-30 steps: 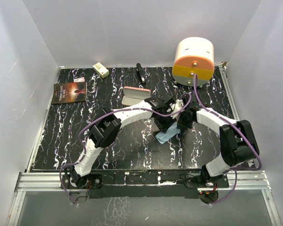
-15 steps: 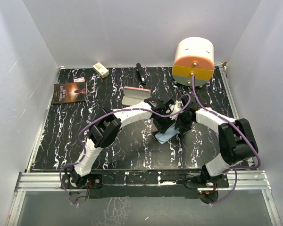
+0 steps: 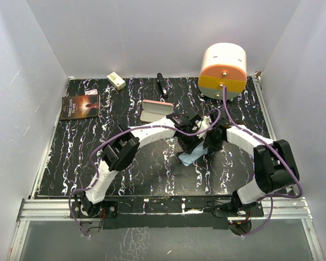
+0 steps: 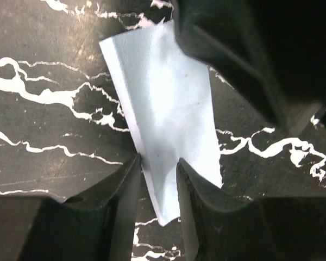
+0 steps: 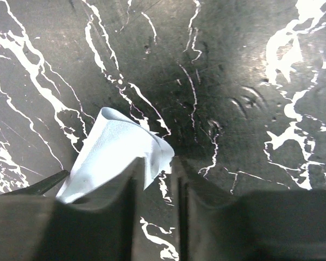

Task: Organize the sunglasses
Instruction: Fold the glasses cleaning cloth at the center of the board.

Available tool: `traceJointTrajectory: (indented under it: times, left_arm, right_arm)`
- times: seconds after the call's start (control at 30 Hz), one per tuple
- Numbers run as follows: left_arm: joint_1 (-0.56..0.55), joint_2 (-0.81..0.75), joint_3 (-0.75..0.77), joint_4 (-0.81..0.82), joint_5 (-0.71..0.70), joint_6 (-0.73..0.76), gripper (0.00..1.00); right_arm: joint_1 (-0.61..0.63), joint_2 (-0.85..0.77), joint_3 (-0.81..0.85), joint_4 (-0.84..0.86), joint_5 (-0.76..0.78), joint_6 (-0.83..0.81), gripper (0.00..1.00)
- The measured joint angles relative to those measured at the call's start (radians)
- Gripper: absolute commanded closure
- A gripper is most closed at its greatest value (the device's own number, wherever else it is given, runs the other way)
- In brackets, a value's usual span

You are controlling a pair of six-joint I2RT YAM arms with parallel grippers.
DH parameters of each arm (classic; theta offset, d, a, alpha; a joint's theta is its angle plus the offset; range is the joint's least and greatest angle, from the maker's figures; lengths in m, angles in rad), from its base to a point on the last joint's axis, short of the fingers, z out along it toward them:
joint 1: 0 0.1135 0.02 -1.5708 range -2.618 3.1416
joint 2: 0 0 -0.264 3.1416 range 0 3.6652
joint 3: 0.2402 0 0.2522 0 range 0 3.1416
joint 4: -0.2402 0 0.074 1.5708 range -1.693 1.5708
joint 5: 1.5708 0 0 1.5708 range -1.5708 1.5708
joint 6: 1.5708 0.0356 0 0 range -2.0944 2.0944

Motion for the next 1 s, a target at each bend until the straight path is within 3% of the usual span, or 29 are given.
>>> traceJointTrajectory:
  times: [0.1,1.0]
  left_arm:
    - [-0.002,-0.004,0.001,0.004,0.004,0.001,0.69]
    - [0.003,0.007,0.002,-0.021,-0.020,-0.020,0.70]
  right_arm:
    - [0.000,-0.018,0.000,-0.015,0.018,-0.001,0.92]
    - [-0.004,0.052,0.000,0.061,-0.068,0.003,0.92]
